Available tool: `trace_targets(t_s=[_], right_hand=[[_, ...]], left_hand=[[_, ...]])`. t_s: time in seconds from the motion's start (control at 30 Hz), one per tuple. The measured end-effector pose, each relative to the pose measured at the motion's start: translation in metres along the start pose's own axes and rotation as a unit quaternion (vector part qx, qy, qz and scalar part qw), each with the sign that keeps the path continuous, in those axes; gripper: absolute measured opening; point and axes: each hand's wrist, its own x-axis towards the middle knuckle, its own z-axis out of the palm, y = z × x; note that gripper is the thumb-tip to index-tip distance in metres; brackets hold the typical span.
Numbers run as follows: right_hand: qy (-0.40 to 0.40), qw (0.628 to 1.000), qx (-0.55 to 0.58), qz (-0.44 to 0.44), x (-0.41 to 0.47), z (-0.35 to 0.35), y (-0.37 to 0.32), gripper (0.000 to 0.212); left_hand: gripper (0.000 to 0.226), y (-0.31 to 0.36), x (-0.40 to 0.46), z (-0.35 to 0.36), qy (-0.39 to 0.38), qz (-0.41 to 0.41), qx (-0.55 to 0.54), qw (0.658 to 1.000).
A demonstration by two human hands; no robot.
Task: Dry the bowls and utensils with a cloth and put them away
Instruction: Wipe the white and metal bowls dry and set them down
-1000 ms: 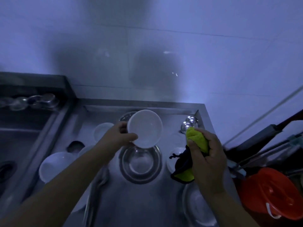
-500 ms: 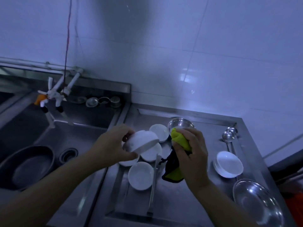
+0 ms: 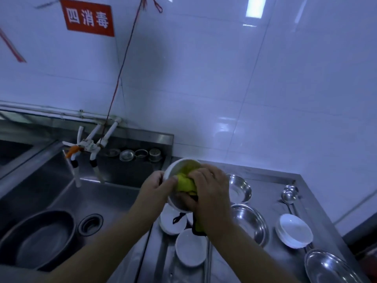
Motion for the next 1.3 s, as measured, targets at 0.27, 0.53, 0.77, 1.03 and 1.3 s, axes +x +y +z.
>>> trace_targets(t_s=[0.27, 0.53, 0.77, 1.03, 1.3], right_hand=[[-0.054, 0.984, -0.150, -0.084, -0.001, -0.015, -0.001, 0.030], [0.026, 0.999, -0.038, -0.003, 0.021, -0.017, -0.007, 0.028], [-0.042, 0.998, 0.007, -0.054, 0.013, -0.032, -0.022, 0.037], [-0.156, 0.941, -0.129, -0.273, 0.006, -0.069, 0.022, 0.032], [-0.185, 0.862, -0.222, -0.417, 0.038, -0.080, 0.053, 0.036]], left_hand=[[0.027, 0.009, -0.002, 0.006, -0.005, 0.071, -0.028, 0.997], [0.032, 0.019, 0.000, 0.017, -0.084, 0.133, -0.011, 0.987], [0.030, 0.035, 0.005, 0.017, -0.040, 0.167, -0.015, 0.985], [0.027, 0.048, 0.009, 0.015, -0.104, 0.203, 0.112, 0.967], [0.037, 0.067, 0.025, 0.012, -0.276, 0.157, 0.259, 0.912]])
